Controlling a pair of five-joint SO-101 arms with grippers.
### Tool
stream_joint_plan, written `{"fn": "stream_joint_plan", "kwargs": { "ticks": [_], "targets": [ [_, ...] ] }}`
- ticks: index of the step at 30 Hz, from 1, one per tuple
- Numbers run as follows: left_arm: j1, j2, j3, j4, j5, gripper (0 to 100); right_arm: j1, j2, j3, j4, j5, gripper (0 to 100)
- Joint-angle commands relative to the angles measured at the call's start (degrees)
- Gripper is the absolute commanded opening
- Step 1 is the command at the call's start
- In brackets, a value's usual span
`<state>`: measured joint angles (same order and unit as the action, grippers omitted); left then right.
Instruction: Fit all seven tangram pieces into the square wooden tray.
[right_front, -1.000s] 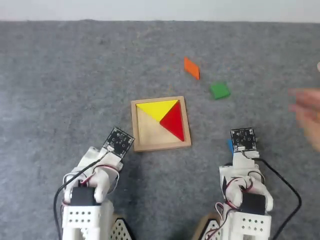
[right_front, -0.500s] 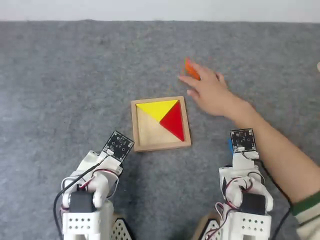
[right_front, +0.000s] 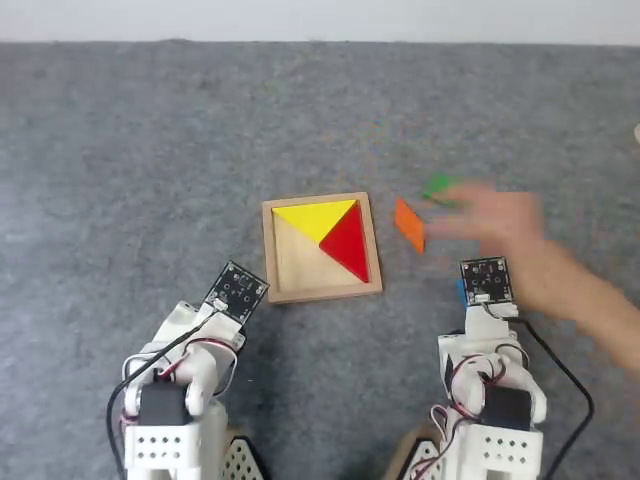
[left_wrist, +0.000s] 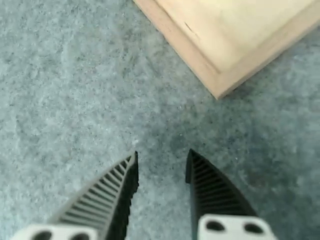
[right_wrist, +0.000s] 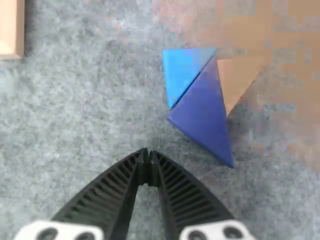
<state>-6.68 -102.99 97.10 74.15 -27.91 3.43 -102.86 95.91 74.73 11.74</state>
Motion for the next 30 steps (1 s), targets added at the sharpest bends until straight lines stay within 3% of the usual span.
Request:
{"fn": "stream_joint_plan", "kwargs": {
  "ticks": [1, 26, 30],
  "targets": [
    [0.2, -1.1, -0.6, 0.2, -0.8, 15, 0.0, -0.9, 0.5, 0.3, 0.4, 0.8],
    [0.4, -1.1, -0.6, 0.2, -0.8, 15, -0.4, -0.9, 0.5, 0.3, 0.2, 0.9],
    [0.5, -1.1, -0.6, 0.2, -0.8, 15, -5.9, -0.9, 0.5, 0.2, 0.2, 0.8]
  ]
}}
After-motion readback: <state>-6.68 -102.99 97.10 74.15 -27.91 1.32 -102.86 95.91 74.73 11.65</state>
